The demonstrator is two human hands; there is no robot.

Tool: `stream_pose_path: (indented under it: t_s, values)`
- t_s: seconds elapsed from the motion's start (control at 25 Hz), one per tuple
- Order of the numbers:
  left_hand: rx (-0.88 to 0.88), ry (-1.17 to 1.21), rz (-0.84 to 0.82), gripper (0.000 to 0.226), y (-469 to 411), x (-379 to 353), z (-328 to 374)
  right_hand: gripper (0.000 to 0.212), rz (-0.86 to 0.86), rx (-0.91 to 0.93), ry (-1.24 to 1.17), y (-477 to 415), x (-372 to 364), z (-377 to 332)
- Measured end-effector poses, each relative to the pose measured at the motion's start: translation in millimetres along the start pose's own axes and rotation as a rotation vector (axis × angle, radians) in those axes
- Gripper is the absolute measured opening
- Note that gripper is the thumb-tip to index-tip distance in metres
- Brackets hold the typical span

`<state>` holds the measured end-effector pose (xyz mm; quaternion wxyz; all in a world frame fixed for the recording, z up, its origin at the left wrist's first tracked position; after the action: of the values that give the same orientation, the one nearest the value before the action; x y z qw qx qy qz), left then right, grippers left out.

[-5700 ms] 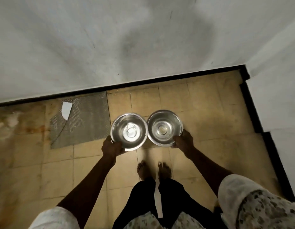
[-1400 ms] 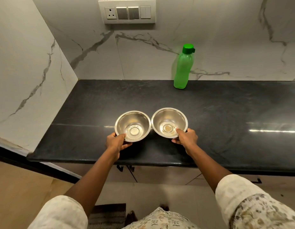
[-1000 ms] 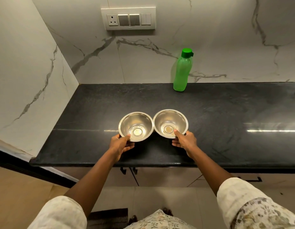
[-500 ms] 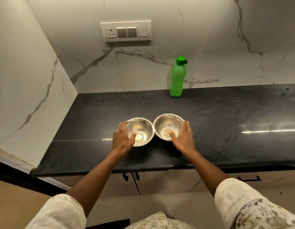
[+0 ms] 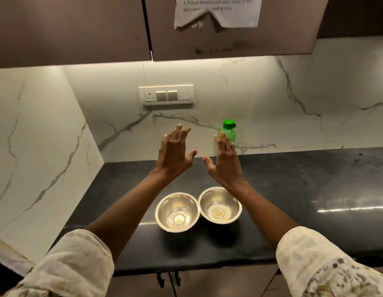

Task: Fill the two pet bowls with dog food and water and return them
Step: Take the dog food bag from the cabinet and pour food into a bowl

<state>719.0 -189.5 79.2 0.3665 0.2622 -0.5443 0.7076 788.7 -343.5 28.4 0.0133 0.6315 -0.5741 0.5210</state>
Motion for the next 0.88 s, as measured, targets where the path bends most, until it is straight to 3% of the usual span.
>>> stream_pose_path:
  t_s: [0.44, 0.88]
  values:
    - [-0.218, -0.235, 0.301, 0.076, -114.1, 105.8, 45.5, 0.079, 0.297, 0.328, 0.014, -129.1, 111.9, -91.0]
    - [-0.391, -0.725, 0.373, 0.098, -192.7, 140.6, 54.3, 0.067, 0.450, 0.487, 0.095, -195.8, 145.9, -121.6]
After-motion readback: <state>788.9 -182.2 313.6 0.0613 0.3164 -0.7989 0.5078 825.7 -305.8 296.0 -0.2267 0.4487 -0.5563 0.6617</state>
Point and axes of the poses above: each hand's wrist, its own y-axis away from the middle knuckle, its own x-axis out of the back of the hand, z = x × y, the point moved 7 cm from there along -y, towards the middle knuckle, and after that the axes turned 1 degree about -y, right-handed, at the moved point
